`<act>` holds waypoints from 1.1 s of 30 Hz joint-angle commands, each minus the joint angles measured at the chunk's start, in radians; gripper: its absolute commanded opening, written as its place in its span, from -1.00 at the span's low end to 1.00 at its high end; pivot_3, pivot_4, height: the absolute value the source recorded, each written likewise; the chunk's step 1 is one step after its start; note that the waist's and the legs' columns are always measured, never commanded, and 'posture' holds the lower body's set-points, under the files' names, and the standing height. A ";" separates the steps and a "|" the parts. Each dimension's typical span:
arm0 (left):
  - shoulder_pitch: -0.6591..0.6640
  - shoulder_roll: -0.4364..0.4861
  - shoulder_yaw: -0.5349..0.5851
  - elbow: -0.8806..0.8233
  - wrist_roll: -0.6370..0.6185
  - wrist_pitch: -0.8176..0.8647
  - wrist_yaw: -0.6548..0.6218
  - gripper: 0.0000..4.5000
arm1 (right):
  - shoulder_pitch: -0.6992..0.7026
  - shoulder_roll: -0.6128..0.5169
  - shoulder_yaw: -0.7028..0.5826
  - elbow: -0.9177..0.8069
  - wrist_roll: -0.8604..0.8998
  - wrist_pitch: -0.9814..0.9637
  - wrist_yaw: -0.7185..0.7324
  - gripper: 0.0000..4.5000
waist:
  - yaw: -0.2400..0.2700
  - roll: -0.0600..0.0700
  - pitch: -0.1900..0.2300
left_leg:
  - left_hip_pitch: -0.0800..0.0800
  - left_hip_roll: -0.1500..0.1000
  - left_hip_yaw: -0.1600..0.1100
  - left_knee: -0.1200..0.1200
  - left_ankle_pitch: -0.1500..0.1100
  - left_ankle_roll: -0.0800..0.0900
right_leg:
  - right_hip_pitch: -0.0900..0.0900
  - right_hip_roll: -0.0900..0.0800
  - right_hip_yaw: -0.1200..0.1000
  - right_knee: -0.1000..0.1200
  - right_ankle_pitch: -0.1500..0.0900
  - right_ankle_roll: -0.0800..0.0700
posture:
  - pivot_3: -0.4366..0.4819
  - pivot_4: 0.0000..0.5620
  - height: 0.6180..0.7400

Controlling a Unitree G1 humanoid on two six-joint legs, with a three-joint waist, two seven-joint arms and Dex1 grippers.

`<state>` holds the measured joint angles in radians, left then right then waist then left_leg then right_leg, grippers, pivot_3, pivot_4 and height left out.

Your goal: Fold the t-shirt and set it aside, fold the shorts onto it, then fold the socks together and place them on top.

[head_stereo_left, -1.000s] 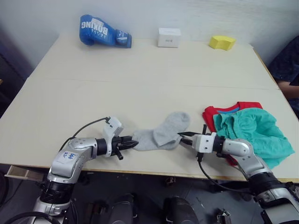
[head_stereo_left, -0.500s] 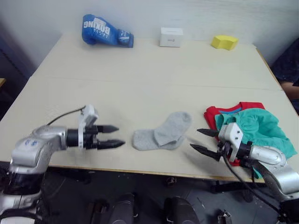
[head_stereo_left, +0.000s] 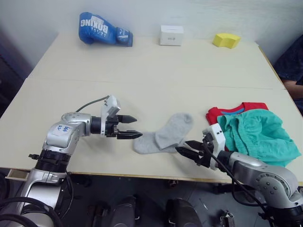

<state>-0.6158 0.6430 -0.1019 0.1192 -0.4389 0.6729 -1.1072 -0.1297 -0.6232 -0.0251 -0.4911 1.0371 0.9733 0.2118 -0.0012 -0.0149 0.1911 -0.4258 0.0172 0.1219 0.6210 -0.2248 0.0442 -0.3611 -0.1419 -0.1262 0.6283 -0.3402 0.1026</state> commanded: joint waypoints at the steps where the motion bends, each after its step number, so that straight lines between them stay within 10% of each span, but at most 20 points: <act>1: 0.009 0.003 0.006 -0.035 0.000 -0.011 -0.009 0.99 | -0.026 0.023 -0.024 -0.027 0.025 0.018 -0.004 0.52 | 0.000 0.000 0.000 | 0.000 0.000 0.000 0.000 0.000 0.000 | 0.000 0.000 0.000 0.000 0.000 0.000 | -0.05 -0.47 1.00; 33: 0.092 0.032 0.045 -0.120 -0.013 0.014 0.035 0.99 | -0.134 0.082 -0.067 0.063 0.098 0.173 -0.036 0.52 | -0.001 0.000 0.000 | 0.000 0.000 0.000 -0.002 0.000 0.000 | -0.001 -0.001 0.000 0.000 0.000 0.000 | -0.05 -0.47 1.00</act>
<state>-0.5227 0.6677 -0.0788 0.0419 -0.4397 0.6868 -1.0719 -0.2526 -0.5493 -0.0819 -0.4202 1.1259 1.1448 0.1794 -0.0019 -0.0148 0.1911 -0.4260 0.0171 0.1218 0.6194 -0.2250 0.0444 -0.3619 -0.1425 -0.1259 0.6278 -0.3399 0.1029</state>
